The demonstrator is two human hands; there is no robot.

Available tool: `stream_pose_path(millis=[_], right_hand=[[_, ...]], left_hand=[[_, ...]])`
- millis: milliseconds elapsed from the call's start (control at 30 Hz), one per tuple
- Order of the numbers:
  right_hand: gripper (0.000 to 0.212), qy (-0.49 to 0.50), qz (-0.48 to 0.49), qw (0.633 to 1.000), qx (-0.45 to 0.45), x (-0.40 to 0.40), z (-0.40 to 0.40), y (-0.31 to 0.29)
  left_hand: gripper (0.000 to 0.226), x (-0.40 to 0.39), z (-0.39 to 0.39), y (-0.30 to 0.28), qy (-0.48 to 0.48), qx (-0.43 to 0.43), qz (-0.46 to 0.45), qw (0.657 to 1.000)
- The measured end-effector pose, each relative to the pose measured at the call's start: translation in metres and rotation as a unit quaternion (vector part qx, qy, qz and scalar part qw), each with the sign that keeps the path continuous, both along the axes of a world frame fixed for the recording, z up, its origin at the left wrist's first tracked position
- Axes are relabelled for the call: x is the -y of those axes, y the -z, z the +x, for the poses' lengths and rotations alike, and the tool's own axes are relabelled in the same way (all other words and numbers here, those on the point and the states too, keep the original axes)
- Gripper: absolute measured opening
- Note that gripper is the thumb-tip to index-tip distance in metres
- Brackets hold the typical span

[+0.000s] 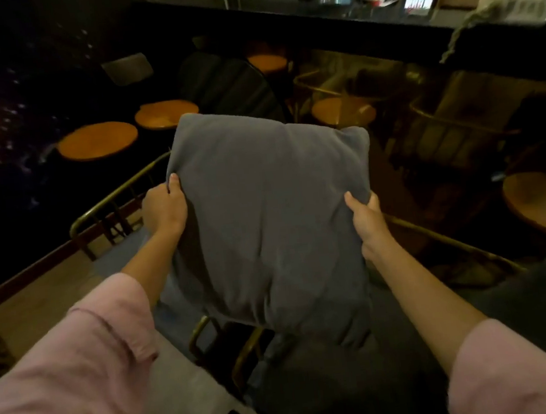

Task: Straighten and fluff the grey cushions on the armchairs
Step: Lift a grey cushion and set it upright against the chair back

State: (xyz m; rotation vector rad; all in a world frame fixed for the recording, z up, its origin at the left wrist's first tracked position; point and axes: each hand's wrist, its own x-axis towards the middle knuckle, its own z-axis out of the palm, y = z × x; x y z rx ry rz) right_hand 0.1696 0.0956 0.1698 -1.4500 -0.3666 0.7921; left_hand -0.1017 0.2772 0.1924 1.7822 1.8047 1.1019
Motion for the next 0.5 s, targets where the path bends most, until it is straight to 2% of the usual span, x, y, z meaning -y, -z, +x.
stream_pose_path(millis=[200, 333, 433, 500], right_hand=[[0.062, 0.002, -0.022, 0.999, 0.039, -0.144, -0.027, -0.025], [0.075, -0.006, -0.039, 0.997, 0.059, -0.218, -0.028, -0.020], [0.089, -0.061, -0.091, 0.990, 0.084, -0.251, -0.027, -0.002], [0.091, -0.101, -0.131, 0.978, 0.126, -0.266, -0.026, 0.008]], left_hand=[[0.051, -0.148, -0.030, -0.015, -0.009, -0.024, -0.004, 1.000], [0.053, -0.233, -0.026, -0.012, 0.008, -0.045, -0.044, 0.998], [0.047, -0.280, -0.022, 0.019, 0.069, -0.083, -0.123, 0.987], [0.059, -0.296, -0.017, 0.053, 0.171, -0.112, -0.182, 0.962]])
